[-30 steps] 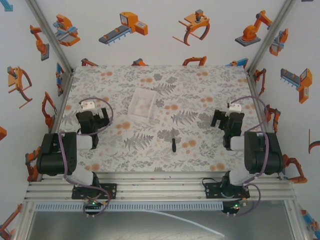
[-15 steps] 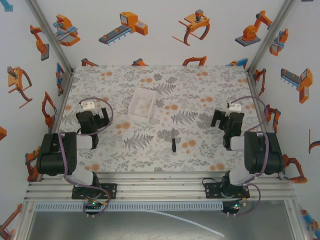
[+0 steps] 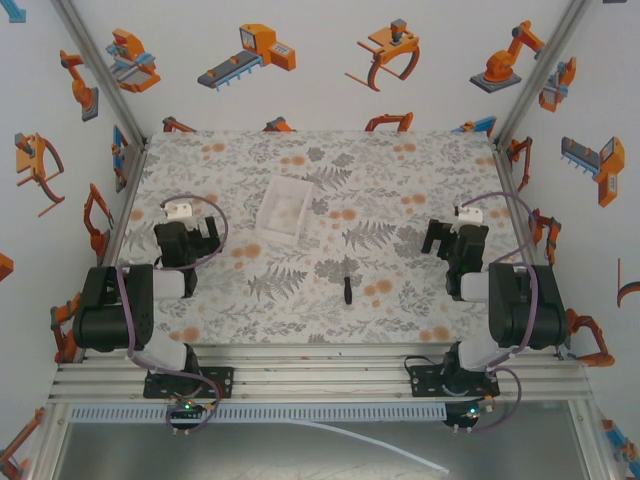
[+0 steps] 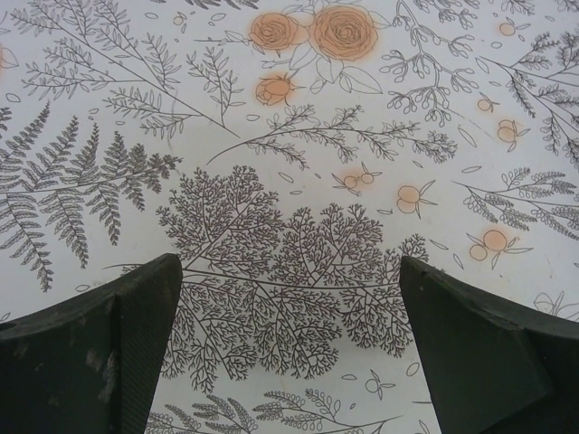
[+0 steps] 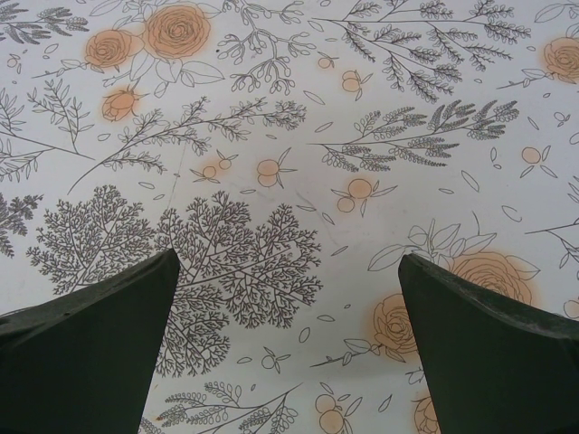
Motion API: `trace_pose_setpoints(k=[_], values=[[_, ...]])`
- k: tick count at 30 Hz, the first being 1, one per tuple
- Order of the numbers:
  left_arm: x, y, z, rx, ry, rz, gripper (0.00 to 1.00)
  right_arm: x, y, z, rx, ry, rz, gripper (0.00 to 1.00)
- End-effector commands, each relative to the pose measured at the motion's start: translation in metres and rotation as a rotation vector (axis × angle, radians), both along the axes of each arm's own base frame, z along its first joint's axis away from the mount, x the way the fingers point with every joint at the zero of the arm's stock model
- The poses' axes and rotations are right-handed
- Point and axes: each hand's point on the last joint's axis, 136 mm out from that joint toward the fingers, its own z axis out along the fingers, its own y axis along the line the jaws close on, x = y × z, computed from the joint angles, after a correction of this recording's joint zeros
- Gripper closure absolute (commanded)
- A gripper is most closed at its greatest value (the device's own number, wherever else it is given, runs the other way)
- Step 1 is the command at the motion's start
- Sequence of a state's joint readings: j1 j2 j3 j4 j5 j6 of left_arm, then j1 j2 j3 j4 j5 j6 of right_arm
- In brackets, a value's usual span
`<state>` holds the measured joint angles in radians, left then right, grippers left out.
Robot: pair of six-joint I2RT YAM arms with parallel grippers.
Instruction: Put the screwdriver in the bin
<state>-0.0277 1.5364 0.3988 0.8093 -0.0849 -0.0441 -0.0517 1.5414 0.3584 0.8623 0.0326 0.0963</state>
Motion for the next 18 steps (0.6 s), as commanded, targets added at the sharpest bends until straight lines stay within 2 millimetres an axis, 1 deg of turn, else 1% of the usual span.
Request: trace_pose_setpoints(k=[1, 3, 7, 11, 14, 15, 17, 18], values=[[0.007, -0.01, 0.02, 0.012, 0.002, -0.054, 0.03, 0.004, -0.011, 0.027, -0.013, -0.06, -0.06, 0.01], [0.009, -0.011, 0.028, 0.016, 0.03, -0.063, 0.03, 0.001, -0.013, 0.034, -0.017, -0.066, -0.069, 0.01], [0.009, -0.015, 0.051, 0.035, 0.04, -0.081, 0.03, -0.007, -0.019, 0.05, -0.027, -0.082, -0.113, 0.01], [0.003, -0.016, 0.071, 0.053, 0.095, -0.083, 0.03, -0.016, -0.022, 0.066, -0.004, -0.047, -0.171, 0.01], [-0.006, -0.018, 0.086, 0.056, 0.156, -0.095, 0.03, -0.021, -0.012, 0.078, 0.041, 0.041, -0.192, 0.01], [-0.009, -0.019, 0.091, 0.055, 0.168, -0.099, 0.03, -0.023, -0.006, 0.08, 0.062, 0.076, -0.187, 0.01], [-0.019, -0.021, 0.105, 0.055, 0.206, -0.111, 0.03, -0.028, 0.014, 0.084, 0.087, 0.183, -0.175, 0.01], [-0.023, -0.022, 0.11, 0.057, 0.222, -0.118, 0.03, -0.033, 0.018, 0.088, 0.111, 0.227, -0.209, 0.01]])
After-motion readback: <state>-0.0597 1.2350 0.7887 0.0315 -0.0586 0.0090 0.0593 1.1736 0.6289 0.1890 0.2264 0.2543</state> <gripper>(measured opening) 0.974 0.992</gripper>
